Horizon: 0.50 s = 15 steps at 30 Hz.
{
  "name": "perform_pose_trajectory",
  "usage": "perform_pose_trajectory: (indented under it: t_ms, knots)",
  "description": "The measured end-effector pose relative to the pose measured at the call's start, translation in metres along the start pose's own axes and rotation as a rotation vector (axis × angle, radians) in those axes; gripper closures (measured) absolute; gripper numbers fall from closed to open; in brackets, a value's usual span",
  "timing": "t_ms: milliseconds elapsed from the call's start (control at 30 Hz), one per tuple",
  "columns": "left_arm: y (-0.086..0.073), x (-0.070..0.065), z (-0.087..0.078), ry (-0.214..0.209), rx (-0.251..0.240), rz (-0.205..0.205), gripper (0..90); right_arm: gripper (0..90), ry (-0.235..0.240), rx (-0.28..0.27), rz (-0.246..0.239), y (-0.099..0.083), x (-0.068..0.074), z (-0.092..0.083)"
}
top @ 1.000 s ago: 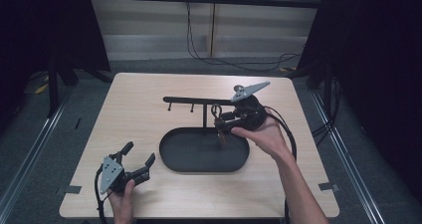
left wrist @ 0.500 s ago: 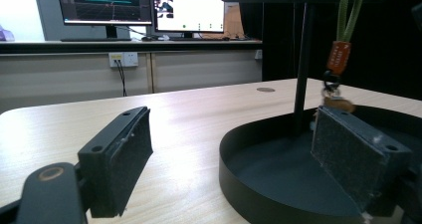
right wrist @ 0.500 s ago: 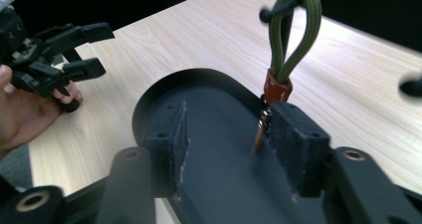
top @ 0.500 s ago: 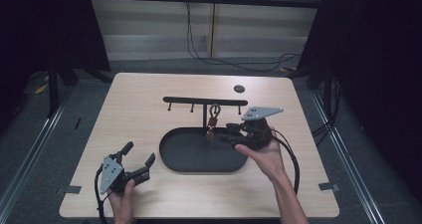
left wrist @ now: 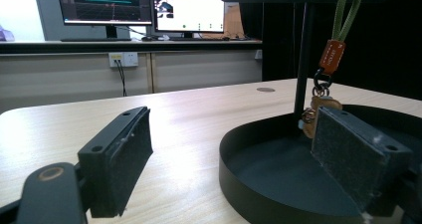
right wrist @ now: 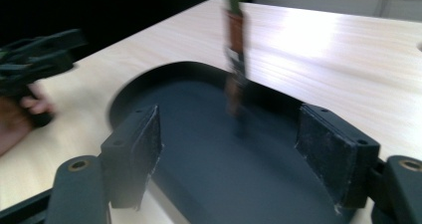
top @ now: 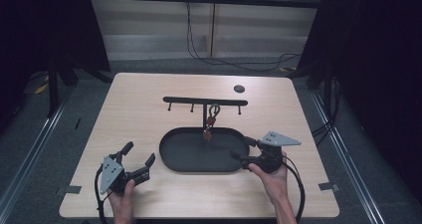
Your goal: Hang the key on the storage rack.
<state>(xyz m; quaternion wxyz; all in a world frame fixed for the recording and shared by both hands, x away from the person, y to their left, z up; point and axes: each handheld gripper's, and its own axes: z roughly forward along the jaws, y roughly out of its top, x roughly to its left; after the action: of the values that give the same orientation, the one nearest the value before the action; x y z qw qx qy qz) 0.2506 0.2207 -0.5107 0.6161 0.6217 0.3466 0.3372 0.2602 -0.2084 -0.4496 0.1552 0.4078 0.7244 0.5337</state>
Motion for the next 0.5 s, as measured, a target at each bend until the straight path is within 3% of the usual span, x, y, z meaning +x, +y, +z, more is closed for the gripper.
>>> perform_pose_trajectory:
  t_ms: [67, 167, 200, 267, 300, 367, 467, 500]
  knots:
    - [0.0, 0.0, 0.0, 0.0, 0.001, 0.001, 15.8, 21.6, -0.009, -0.036, 0.048, -0.017, -0.004, -0.002]
    - [0.0, 0.0, 0.0, 0.0, -0.001, 0.0, 15.8, 21.5, -0.038, -0.053, 0.036, -0.029, -0.004, -0.004]
    - [0.0, 0.0, 0.0, 0.0, -0.001, 0.0, 15.8, 23.8, -0.094, -0.076, 0.031, -0.04, -0.003, -0.005]
    - [0.0, 0.0, 0.0, 0.0, 0.0, 0.0, 15.8, 25.9, -0.095, -0.091, 0.039, -0.046, -0.004, -0.006]
    - [0.0, 0.0, 0.0, 0.0, -0.002, -0.001, 15.8, 25.9, -0.146, -0.11, 0.017, -0.056, -0.003, -0.006]
    - [0.0, 0.0, 0.0, 0.0, 0.0, -0.001, 15.8, 25.8, -0.151, -0.122, 0.017, -0.058, -0.002, -0.007]
    - [0.0, 0.0, 0.0, 0.001, -0.002, -0.001, 15.8, 23.9, -0.161, -0.184, 0.02, -0.066, -0.001, -0.01]
    - [0.0, 0.0, 0.0, 0.0, -0.001, 0.001, 15.8, 23.0, -0.169, -0.211, 0.001, -0.067, 0.0, -0.012]
